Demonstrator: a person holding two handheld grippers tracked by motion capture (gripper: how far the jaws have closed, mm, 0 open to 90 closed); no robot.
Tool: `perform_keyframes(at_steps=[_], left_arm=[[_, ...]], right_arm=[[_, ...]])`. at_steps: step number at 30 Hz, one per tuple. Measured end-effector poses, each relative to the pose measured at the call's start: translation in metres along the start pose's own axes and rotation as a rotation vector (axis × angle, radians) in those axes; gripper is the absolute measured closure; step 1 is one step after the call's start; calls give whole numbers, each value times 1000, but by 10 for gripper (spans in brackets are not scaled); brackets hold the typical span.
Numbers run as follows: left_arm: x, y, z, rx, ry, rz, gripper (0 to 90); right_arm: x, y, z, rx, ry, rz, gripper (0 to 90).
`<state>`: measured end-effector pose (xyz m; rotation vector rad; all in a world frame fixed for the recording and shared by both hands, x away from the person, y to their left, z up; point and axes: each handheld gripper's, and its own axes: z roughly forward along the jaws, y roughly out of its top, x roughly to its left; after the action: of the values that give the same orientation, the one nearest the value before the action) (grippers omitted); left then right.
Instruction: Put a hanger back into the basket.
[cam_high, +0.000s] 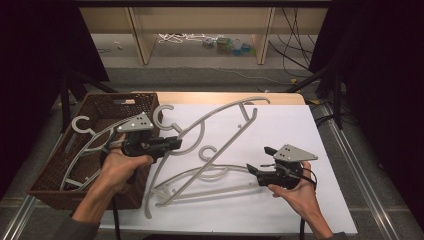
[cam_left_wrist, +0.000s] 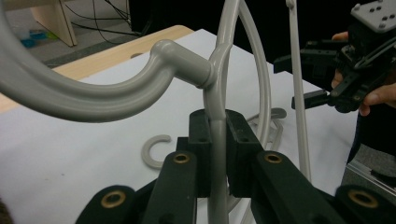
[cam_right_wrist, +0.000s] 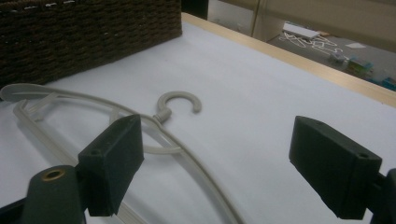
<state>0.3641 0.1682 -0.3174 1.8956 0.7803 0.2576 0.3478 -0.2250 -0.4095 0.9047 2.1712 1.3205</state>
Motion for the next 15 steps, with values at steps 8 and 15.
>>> perform_keyframes(at_steps=[8,15], left_arm=[[15,32,-45,-19,93,37,823],[45,37,-73,-6,221,19,824]], right_arm=[[0,-1,1,2,0,-5,187],[1,-2,2,1,3,-6,187]])
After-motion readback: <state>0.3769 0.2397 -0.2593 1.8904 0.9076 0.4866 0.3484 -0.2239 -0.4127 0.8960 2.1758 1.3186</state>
